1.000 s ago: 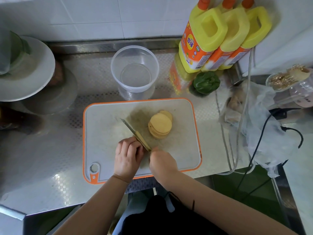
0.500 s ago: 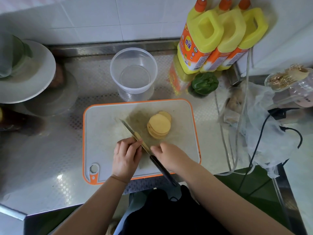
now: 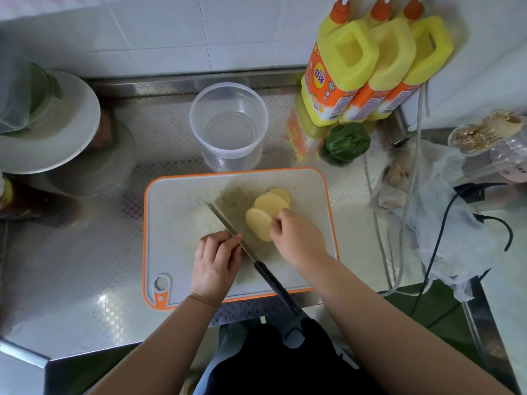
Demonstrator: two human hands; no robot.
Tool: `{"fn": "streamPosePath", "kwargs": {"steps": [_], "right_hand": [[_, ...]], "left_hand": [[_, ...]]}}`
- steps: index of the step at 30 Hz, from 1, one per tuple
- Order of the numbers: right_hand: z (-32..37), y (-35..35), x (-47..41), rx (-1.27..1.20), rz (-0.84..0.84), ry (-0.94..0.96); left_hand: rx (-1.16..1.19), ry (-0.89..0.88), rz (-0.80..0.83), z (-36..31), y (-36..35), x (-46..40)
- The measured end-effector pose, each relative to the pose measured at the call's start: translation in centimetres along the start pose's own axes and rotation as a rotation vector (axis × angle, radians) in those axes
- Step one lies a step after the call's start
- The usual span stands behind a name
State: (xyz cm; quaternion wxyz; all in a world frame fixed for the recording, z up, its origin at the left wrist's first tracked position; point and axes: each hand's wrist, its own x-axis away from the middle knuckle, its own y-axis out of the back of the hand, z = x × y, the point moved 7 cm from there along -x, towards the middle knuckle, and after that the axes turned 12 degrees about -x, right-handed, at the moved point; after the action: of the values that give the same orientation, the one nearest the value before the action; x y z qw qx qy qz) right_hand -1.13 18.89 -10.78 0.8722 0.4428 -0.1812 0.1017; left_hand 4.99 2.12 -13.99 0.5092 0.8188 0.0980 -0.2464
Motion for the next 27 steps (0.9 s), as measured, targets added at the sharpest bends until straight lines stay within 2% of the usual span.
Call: {"fn": "streamPosePath", "kwargs": {"steps": [4, 9, 12, 16, 18, 21, 27], "right_hand": [[-1.9, 2.6, -2.0, -0.148, -0.046, -0.153], [-4.5, 2.4, -3.3, -0.325, -0.107, -0.282], [-3.8, 2.7, -1.0, -0.206, -0.128, -0.222], [-0.8, -2.0, 4.2, 0.069, 0.286, -0.065], [0.0, -4.2, 5.3, 0.148, 0.362, 0.015], [0.7, -5.2, 5.1, 0.183, 0.28, 0.105], [0.4, -5.0, 3.9, 0.141, 0.186, 0.12]], "left_hand": [[-0.015, 0.002, 0.002, 0.0, -0.1, 0.0], [-0.021, 0.0, 0.004, 0.0, 0.0, 0.0], [-0.025, -0.006, 0.007, -0.1, 0.0, 0.0], [-0.021, 0.009, 0.006, 0.0, -0.1, 0.1], [-0.002, 0.033, 0.02, 0.1, -0.1, 0.1], [0.027, 0.082, 0.055, 0.3, 0.1, 0.2], [0.074, 0.121, 0.109, 1.4, 0.8, 1.6]]}}
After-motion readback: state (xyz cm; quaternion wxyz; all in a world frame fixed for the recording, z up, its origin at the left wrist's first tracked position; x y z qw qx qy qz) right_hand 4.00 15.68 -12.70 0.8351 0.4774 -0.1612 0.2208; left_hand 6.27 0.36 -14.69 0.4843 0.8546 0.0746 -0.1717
